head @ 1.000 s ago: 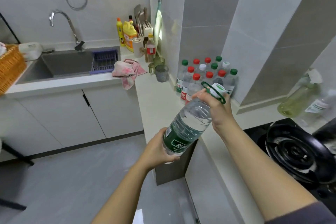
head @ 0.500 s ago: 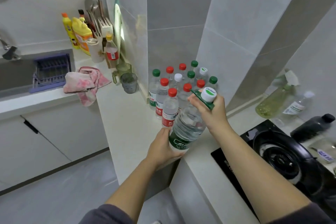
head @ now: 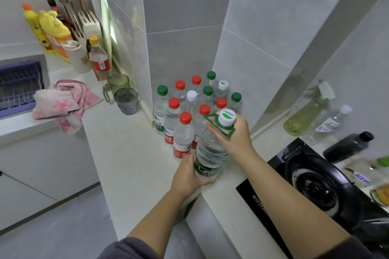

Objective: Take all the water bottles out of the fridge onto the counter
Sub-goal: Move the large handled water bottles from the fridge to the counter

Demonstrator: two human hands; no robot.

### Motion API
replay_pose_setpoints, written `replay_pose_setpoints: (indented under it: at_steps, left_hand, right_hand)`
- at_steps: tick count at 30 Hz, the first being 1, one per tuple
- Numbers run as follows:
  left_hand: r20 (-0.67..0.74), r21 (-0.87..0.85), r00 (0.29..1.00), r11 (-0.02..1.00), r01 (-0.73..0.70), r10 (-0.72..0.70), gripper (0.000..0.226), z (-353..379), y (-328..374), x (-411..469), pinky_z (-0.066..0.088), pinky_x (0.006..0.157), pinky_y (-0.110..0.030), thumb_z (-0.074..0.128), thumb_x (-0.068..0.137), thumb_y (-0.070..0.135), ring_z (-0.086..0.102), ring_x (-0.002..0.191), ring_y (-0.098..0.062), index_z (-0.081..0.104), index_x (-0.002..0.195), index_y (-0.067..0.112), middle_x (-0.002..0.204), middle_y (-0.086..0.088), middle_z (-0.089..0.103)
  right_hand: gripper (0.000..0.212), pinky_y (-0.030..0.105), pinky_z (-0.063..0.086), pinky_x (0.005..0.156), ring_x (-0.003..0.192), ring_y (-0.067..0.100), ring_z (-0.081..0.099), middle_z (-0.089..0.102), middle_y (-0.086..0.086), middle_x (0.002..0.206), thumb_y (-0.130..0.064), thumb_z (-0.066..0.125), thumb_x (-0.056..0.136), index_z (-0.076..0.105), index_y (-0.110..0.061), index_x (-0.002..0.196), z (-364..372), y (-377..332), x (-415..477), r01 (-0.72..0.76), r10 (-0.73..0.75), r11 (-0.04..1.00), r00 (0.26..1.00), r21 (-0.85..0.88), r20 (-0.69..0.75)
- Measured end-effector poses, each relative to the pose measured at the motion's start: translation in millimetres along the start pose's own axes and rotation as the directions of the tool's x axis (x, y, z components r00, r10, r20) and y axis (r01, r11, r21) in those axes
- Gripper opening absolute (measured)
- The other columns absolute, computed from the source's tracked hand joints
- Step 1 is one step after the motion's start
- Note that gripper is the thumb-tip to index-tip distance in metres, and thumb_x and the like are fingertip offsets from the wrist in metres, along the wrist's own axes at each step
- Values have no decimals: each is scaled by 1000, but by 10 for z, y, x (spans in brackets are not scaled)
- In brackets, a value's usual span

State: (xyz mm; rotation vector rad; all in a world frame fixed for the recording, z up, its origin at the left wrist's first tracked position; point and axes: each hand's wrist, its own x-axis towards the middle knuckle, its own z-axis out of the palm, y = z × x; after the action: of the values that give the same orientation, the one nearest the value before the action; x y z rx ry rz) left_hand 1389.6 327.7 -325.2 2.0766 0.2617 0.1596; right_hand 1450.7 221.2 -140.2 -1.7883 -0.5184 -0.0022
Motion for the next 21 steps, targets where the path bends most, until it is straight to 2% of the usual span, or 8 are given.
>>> replay_pose_setpoints:
  at_steps: [4,6,10,14,15,18,21]
  left_hand:
    - [26,57,998,997,51,-53,89,121,-76,109,53,88,-29,86,47,62,56,110,-2,50,125,37,118,18,59]
    - [39,78,997,994,71,-74,95,215,-127,204,53,89,-29,84,44,70,57,110,-2,49,126,37,118,16,58]
    - [59,76,995,995,71,-76,100,406,-102,418,52,92,-28,84,42,72,56,113,-1,47,129,39,122,18,58]
    - [61,77,993,992,97,-102,93,476,173,558,48,97,-30,87,47,58,52,114,-8,49,127,29,121,9,54]
    - [66,70,991,992,109,-113,91,506,227,606,47,98,-31,89,50,53,51,115,-11,49,127,25,122,6,52]
    - [71,64,983,984,167,-171,89,624,356,741,44,98,-30,91,57,41,51,119,-18,47,131,16,126,-2,51]
    - [59,63,973,974,220,-223,85,750,458,854,44,93,-28,89,62,40,56,117,-21,47,132,14,126,-2,57]
  right_hand:
    - [15,9,49,68,69,-7,62,67,-10,79,-1,78,78,68,0,88,-64,86,105,-19,18,1000,999,-7,-28]
    - [14,10,49,69,70,-7,63,68,-10,79,0,78,78,68,-6,85,-116,118,156,-23,23,1000,999,-11,-36]
    - [26,11,50,70,72,-7,63,68,-9,82,-2,79,78,64,-23,81,-275,177,295,-22,22,1000,998,2,-60]
    - [15,26,55,76,82,11,67,73,6,88,-7,80,79,70,-5,90,-470,306,458,-52,50,999,994,-11,-102]
    - [15,27,55,77,83,12,68,73,6,89,-7,80,79,69,-6,90,-519,328,503,-58,56,998,993,-12,-106]
    - [20,21,53,76,79,5,66,71,-3,84,-7,79,79,66,-22,82,-650,380,637,-58,56,998,993,-16,-102]
    - [17,30,54,78,80,13,66,71,5,85,-8,78,81,65,-19,80,-768,482,767,-68,65,997,991,-26,-119]
